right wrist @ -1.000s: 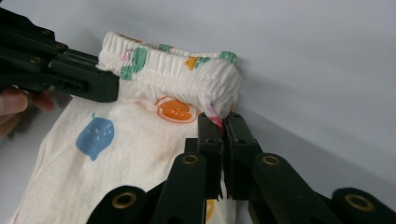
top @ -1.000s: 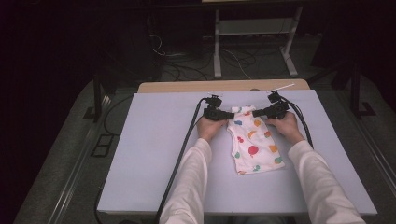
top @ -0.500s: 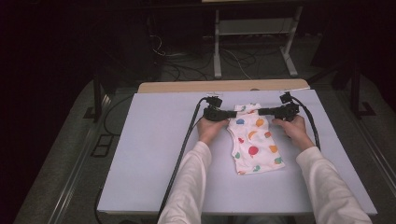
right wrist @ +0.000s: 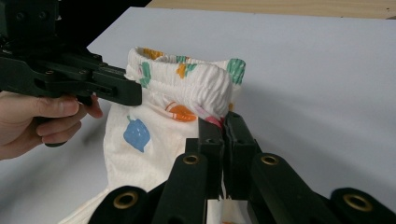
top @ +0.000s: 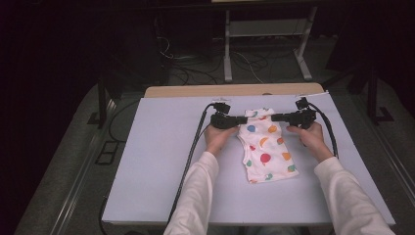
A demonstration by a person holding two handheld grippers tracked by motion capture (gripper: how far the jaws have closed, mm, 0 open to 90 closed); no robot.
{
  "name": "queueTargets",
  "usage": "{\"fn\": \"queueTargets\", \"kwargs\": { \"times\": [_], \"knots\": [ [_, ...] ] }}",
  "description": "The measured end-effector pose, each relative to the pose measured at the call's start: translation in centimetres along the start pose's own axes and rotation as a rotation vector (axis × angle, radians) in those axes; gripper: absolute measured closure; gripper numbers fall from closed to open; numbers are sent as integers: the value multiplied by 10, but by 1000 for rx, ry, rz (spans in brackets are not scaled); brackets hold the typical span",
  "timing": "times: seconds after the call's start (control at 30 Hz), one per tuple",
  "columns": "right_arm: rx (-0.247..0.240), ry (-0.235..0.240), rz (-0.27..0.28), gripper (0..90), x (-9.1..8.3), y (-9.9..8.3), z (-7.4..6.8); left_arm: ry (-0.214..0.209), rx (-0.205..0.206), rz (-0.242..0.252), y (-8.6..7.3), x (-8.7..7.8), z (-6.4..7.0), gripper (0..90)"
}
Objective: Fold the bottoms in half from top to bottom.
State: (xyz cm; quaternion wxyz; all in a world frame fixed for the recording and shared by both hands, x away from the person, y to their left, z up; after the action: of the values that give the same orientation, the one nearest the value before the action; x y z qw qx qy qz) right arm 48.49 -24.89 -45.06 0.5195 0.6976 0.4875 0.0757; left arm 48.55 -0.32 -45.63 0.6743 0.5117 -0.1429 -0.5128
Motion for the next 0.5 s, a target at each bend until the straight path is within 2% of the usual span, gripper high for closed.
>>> {"fn": "queueTargets", "kwargs": {
  "times": [0.2,0.5],
  "knots": [
    [-5,12,9,861,-6,0,-5,-17,18,12,-2,-5,8,868],
    [-38,18,-2,860,-15,-8,-14,-42,51,14,-3,-12,19,868]
  ]
}}
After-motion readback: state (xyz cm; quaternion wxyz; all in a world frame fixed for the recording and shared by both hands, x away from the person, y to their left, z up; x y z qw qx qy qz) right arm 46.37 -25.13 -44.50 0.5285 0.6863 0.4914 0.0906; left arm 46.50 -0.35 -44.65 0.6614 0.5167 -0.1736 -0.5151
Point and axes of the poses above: each handheld gripper's, and its own axes: x roughly forward along the jaws, y roughly out of its top, z roughly to its right, the point moved 4 cm from there along x, roughly forward along the jaws, and after that the axes turned 8 degrees about z, right-handed, at the moved point
